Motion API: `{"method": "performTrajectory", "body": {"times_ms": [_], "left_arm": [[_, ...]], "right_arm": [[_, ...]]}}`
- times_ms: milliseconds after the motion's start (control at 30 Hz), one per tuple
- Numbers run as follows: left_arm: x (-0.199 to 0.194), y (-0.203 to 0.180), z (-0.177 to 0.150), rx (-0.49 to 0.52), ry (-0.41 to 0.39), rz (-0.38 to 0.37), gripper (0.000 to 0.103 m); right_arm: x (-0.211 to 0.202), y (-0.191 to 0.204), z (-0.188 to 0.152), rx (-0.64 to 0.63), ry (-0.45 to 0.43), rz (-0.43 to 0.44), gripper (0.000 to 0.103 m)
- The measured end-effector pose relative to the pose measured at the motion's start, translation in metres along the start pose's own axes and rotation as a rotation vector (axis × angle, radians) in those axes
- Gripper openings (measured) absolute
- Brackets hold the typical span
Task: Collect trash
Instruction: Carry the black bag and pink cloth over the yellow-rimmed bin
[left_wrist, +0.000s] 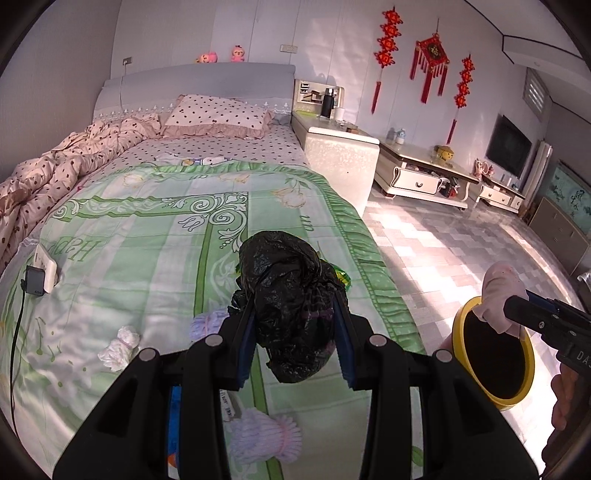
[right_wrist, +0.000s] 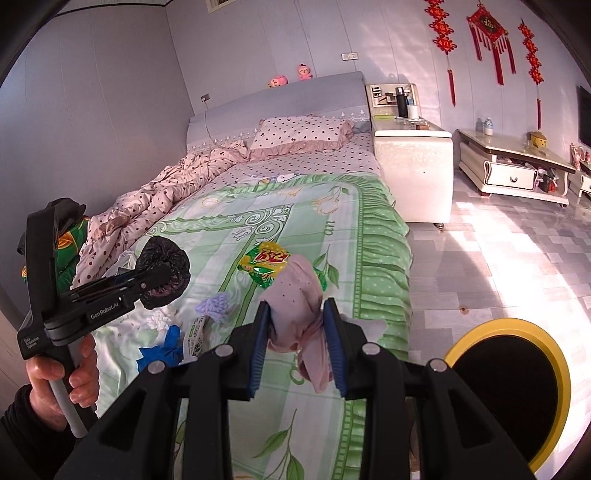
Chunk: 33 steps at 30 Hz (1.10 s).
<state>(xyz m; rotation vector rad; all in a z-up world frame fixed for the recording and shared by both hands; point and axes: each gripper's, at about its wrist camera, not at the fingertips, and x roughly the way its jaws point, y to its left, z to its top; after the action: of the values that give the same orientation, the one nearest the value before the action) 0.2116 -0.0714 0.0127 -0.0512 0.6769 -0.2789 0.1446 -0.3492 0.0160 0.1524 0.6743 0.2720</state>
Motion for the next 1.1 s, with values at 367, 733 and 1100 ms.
{"method": "performTrajectory", "body": {"times_ms": [367, 733, 1100], "left_arm": [[-0.003, -0.087, 0.011, 0.082, -0.003, -0.118, 0.035], [0.011, -0.171, 0.009, 0.149, 0.021, -0.237, 0.036], [0.044, -0.242, -0.006, 0.213, 0.079, -0.326, 0.036]], "right_arm": [[-0.049, -0.057, 0.002, 0.072, -0.063, -0.083, 0.028], [-0.085, -0.116, -0.006, 0.148, -0.099, -0.176, 0.028], [-0.103, -0.171, -0.024, 0.228, -0.100, -0.239, 0.028]]}}
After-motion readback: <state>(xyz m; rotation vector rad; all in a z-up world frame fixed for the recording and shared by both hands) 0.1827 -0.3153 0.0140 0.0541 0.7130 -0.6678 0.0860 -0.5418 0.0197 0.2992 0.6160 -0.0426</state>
